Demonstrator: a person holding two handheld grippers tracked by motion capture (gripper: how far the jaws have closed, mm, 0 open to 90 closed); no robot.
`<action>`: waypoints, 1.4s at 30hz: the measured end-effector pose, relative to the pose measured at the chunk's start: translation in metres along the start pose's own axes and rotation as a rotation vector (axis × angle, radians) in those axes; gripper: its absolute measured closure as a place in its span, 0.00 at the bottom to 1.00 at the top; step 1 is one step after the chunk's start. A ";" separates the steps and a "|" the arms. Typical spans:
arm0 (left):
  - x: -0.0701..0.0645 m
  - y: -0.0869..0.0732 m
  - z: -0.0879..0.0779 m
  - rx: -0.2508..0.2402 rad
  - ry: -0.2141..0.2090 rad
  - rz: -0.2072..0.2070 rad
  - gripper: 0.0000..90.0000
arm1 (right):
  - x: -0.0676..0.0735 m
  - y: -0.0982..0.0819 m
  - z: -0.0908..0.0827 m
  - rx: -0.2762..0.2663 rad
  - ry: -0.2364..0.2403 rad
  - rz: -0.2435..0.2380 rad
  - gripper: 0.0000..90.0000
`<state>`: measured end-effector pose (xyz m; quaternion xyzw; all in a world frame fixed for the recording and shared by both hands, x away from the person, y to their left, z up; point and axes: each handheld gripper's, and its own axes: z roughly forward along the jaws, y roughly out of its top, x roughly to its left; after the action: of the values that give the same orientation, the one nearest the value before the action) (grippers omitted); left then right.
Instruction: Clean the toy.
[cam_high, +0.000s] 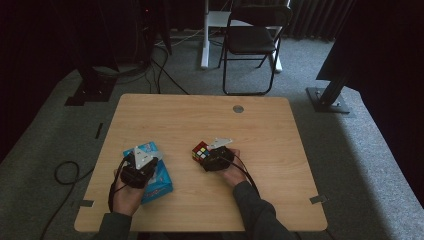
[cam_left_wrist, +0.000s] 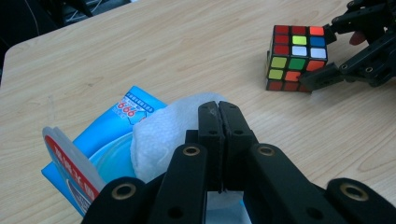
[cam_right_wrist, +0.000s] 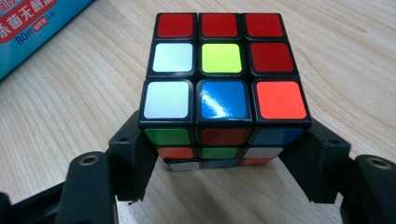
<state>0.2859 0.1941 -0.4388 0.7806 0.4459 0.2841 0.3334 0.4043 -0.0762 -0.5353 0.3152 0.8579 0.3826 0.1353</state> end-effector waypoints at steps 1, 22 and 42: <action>0.000 0.001 0.000 -0.001 0.000 0.000 0.99 | 0.001 0.000 0.000 -0.002 -0.004 -0.011 0.36; -0.002 0.021 0.005 -0.035 -0.037 0.001 0.99 | 0.004 -0.005 -0.006 0.002 0.001 -0.027 0.38; 0.003 0.049 -0.001 -0.111 -0.078 0.002 0.99 | 0.004 -0.011 -0.013 0.002 0.007 -0.028 0.38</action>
<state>0.3112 0.1783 -0.4002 0.7717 0.4154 0.2781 0.3931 0.3898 -0.0869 -0.5348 0.3018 0.8632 0.3808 0.1372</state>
